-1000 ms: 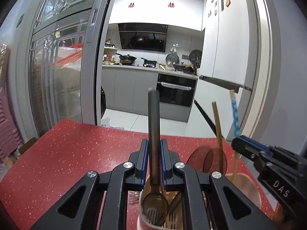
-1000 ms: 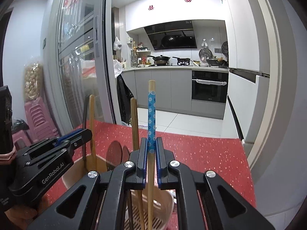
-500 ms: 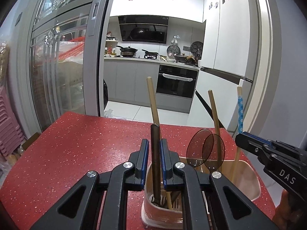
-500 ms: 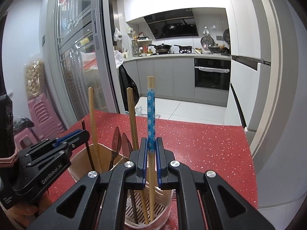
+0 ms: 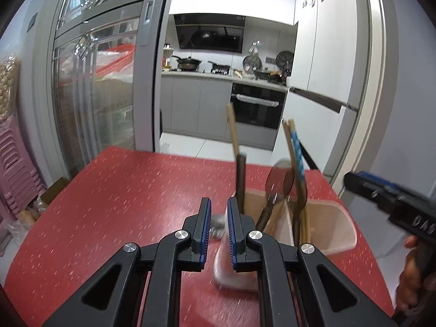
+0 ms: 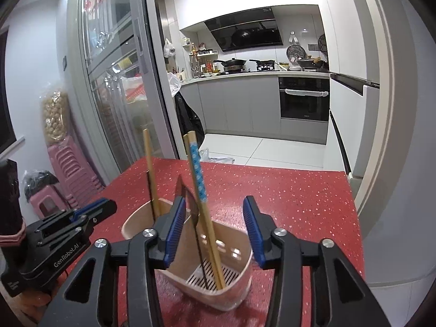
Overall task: Organize utensils
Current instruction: 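Move both tools back over the remaining utensils on the table, then grasp a plain wooden chopstick with the right tool while the left tool grasps a dark spoon, then carry the wooden chopstick and dark spoon up to the holder, then lower the chopstick and spoon handles first into the holder, then open the right tool to drop the chopstick while the left tool releases the spoon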
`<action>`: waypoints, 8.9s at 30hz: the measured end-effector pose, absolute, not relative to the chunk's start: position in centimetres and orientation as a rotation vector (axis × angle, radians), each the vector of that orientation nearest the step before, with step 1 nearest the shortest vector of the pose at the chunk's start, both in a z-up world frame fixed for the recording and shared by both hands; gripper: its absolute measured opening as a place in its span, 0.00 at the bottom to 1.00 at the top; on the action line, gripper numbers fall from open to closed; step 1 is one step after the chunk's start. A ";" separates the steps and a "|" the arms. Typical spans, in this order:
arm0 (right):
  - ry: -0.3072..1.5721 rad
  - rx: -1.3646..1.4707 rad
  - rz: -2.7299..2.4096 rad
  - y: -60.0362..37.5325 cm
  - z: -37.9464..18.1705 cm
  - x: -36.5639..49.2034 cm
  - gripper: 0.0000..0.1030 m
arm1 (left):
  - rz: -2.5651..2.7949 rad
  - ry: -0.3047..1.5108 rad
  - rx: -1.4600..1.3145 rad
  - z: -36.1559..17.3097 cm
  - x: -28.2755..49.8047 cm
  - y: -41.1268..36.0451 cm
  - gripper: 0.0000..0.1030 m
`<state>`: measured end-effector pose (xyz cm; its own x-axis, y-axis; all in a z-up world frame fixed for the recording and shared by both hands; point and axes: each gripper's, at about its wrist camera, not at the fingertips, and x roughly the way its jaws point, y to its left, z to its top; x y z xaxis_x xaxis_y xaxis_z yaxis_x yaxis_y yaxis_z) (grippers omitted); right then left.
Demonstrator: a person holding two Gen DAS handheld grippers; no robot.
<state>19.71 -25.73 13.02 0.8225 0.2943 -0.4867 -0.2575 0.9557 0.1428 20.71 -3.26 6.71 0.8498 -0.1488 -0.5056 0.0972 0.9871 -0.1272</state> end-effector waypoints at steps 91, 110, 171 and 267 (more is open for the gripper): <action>1.195 0.219 0.512 -22.2 0.8 10.6 0.06 | 0.042 1.160 -0.056 -4.5 14.2 -5.2 0.40; 1.072 0.235 0.522 -24.0 4.5 9.4 0.06 | -0.095 0.863 -0.244 1.1 8.7 -0.6 0.35; 0.560 0.273 0.326 -28.2 19.8 20.3 0.06 | -0.180 0.506 -0.266 14.1 23.4 -2.4 0.35; 0.629 0.285 0.254 -29.3 12.3 16.1 0.43 | -0.170 0.577 -0.054 7.5 22.8 -6.9 0.36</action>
